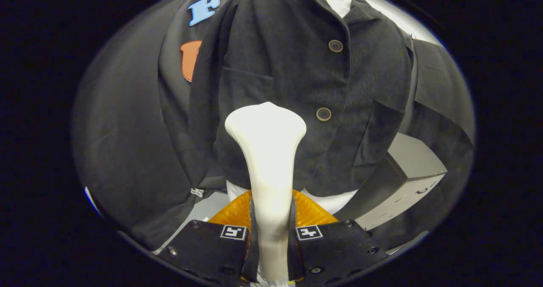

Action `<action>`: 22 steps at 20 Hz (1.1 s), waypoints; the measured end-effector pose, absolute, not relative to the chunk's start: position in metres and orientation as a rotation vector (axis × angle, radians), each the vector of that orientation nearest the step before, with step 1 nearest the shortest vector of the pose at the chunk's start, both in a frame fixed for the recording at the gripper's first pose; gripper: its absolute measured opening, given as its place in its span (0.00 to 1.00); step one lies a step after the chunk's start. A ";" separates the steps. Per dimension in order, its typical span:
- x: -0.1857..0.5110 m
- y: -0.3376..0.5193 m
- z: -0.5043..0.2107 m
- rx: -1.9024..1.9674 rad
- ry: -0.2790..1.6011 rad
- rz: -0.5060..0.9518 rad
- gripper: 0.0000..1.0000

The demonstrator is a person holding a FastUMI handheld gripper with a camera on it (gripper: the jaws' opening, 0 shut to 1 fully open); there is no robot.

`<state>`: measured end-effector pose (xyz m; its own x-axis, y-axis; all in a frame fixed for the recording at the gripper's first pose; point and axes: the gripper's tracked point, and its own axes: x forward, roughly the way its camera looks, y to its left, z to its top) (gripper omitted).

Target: Iron the clothes twice with a garment steamer, once on the left side and once on the right side.

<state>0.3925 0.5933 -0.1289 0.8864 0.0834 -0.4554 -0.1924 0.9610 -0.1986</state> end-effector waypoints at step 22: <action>0.365 0.578 -0.201 -0.216 0.585 0.165 0.29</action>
